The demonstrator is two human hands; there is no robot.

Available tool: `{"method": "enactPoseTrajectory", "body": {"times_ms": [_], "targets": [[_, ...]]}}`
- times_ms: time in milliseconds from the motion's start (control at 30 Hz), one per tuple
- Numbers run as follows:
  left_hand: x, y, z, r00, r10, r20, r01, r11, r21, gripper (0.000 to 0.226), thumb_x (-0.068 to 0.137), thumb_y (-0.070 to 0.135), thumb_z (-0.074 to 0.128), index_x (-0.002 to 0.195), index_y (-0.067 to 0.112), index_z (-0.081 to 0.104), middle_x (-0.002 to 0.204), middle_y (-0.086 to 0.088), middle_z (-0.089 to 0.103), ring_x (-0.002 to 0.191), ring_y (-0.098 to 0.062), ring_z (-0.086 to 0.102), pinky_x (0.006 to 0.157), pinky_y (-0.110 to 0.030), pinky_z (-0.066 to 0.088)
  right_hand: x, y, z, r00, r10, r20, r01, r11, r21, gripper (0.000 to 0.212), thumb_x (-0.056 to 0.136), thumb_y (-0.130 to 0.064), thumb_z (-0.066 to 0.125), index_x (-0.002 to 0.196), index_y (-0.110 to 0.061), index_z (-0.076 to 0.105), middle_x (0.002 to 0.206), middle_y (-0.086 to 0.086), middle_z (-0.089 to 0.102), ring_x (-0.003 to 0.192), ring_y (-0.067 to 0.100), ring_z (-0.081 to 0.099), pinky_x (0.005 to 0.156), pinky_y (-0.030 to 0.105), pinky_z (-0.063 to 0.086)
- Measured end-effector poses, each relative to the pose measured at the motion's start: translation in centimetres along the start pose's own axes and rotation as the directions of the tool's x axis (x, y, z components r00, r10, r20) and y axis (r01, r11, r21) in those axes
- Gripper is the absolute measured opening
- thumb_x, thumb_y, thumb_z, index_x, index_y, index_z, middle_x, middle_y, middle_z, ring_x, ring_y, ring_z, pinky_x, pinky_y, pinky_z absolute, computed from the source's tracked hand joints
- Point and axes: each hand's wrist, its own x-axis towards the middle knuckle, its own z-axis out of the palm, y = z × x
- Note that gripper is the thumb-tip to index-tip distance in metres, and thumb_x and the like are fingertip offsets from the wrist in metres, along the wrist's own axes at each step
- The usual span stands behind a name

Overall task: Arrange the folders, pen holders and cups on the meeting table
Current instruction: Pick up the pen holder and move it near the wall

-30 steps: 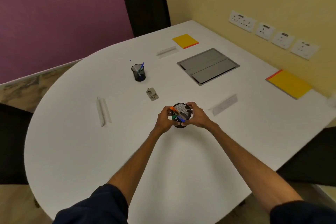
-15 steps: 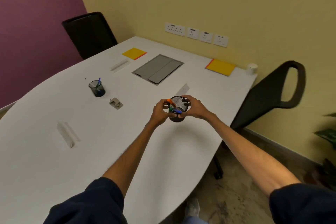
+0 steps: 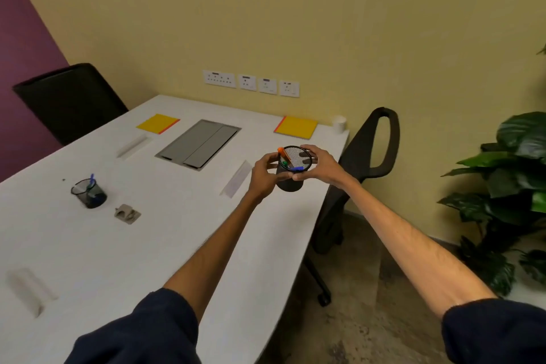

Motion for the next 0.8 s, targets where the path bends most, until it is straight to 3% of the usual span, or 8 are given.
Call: {"method": "enactPoseTrajectory", "body": {"times_ms": [267, 500, 800], "targets": [[5.8, 3.8, 9.1, 0.998, 0.027, 0.054, -0.026, 1.0, -0.018, 0.066, 0.075, 0.016, 0.083, 0.134, 0.009, 0.055, 0.133, -0.008, 0.061, 0.121, -0.028, 0.059, 0.099, -0.046, 0.052, 2.3, 4.7, -11.7, 0.999, 0.006, 0.049, -0.005, 1.0, -0.025, 0.092, 0.067, -0.016, 0.09, 0.146, -0.011, 0.042, 0.144, 0.01, 0.053, 0.134, 0.025, 0.049, 0.113, 0.039, 0.041], [10.1, 6.4, 16.9, 0.996, 0.094, -0.005, -0.094, 0.995, -0.029, 0.065, 0.078, 0.02, 0.081, 0.136, 0.011, 0.054, 0.133, -0.006, 0.062, 0.118, -0.024, 0.06, 0.092, -0.033, 0.052, 5.2, 9.1, -19.5, 1.0, -0.026, 0.016, 0.026, 0.999, 0.02, 0.096, 0.064, -0.012, 0.09, 0.146, -0.013, 0.042, 0.141, 0.012, 0.055, 0.133, 0.023, 0.051, 0.114, 0.046, 0.04], [16.9, 7.7, 23.1, 0.998, 0.062, -0.019, -0.063, 0.996, -0.066, 0.069, 0.076, 0.022, 0.083, 0.137, 0.012, 0.053, 0.134, -0.007, 0.061, 0.115, -0.023, 0.062, 0.093, -0.041, 0.056, 10.2, 13.4, -25.4, 0.998, -0.037, -0.055, 0.041, 0.997, 0.068, 0.097, 0.062, -0.005, 0.09, 0.145, -0.011, 0.04, 0.14, 0.009, 0.054, 0.129, 0.023, 0.054, 0.11, 0.042, 0.045]]}}
